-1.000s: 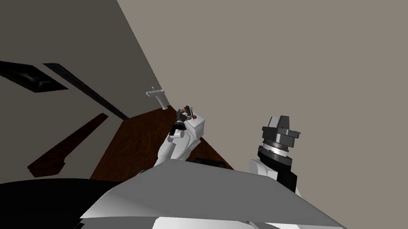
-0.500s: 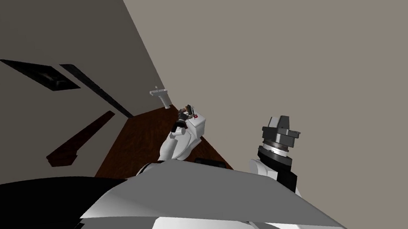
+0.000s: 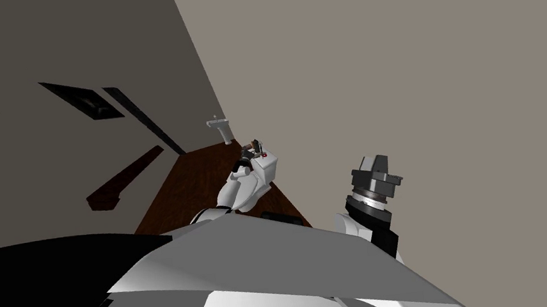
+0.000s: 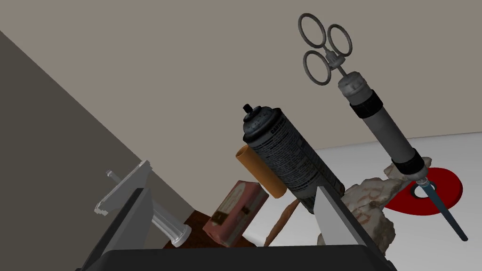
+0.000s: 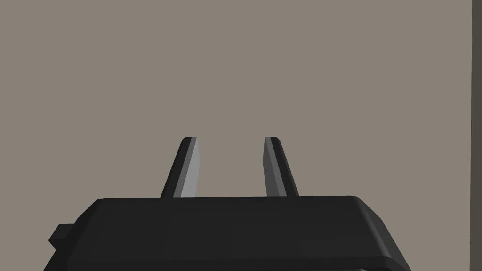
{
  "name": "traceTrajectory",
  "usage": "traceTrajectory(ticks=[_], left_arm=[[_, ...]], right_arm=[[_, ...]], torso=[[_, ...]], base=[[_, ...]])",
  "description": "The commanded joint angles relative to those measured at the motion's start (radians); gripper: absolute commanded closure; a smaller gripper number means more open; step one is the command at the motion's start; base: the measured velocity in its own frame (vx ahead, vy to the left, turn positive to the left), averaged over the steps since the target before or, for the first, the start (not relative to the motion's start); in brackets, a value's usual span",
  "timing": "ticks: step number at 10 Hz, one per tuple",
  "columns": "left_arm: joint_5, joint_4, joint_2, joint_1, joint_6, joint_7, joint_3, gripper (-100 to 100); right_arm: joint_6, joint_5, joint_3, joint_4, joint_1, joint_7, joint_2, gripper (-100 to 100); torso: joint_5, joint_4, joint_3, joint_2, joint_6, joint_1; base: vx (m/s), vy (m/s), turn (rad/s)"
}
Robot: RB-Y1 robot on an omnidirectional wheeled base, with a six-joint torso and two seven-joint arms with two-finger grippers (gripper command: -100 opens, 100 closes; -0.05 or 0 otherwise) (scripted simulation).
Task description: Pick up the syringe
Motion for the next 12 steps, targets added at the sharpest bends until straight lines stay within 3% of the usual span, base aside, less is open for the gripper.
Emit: traceTrajectory(ticks=[1, 2, 3, 5, 6, 8, 10, 11, 12], left_arm=[[0.009, 0.028, -0.004, -0.019, 0.016, 0.012, 0.007, -100], [0.027, 0.069, -0.008, -0.062, 0.042, 0.033, 0.019, -100], [0.027, 0.077, -0.008, -0.062, 0.042, 0.033, 0.019, -100], [0.061, 0.151, -0.02, -0.139, 0.093, 0.073, 0.044, -100], [0.061, 0.171, -0.02, -0.147, 0.093, 0.073, 0.044, -100], [0.094, 0.242, -0.037, -0.216, 0.14, 0.111, 0.068, -100], [0.109, 0.29, -0.048, -0.264, 0.162, 0.128, 0.079, -100], [0.109, 0.298, -0.048, -0.266, 0.162, 0.128, 0.079, -100], [0.123, 0.335, -0.06, -0.302, 0.183, 0.144, 0.09, -100]], right_arm=[[0.0, 0.0, 0.0, 0.0, 0.0, 0.0, 0.0, 0], [0.0, 0.0, 0.0, 0.0, 0.0, 0.0, 0.0, 0], [0.0, 0.0, 0.0, 0.0, 0.0, 0.0, 0.0, 0], [0.0, 0.0, 0.0, 0.0, 0.0, 0.0, 0.0, 0], [0.0, 0.0, 0.0, 0.0, 0.0, 0.0, 0.0, 0], [0.0, 0.0, 0.0, 0.0, 0.0, 0.0, 0.0, 0], [0.0, 0.0, 0.0, 0.0, 0.0, 0.0, 0.0, 0], [0.0, 0.0, 0.0, 0.0, 0.0, 0.0, 0.0, 0], [0.0, 0.0, 0.0, 0.0, 0.0, 0.0, 0.0, 0]], torso=[[0.0, 0.0, 0.0, 0.0, 0.0, 0.0], [0.0, 0.0, 0.0, 0.0, 0.0, 0.0], [0.0, 0.0, 0.0, 0.0, 0.0, 0.0], [0.0, 0.0, 0.0, 0.0, 0.0, 0.0], [0.0, 0.0, 0.0, 0.0, 0.0, -0.001], [0.0, 0.0, 0.0, 0.0, 0.0, 0.0], [0.0, 0.0, 0.0, -0.001, 0.001, 0.0], [0.0, 0.0, -0.001, -0.001, 0.0, 0.0], [0.0, 0.0, -0.001, -0.001, 0.0, 0.001]], base=[[-0.018, -0.025, 0.046], [-0.023, -0.03, 0.081], [-0.02, -0.024, 0.062], [-0.021, -0.027, 0.145], [-0.019, -0.029, 0.049], [-0.019, -0.026, 0.137], [-0.01, -0.02, 0.062], [-0.005, -0.011, 0.051], [-0.006, -0.009, 0.087]])
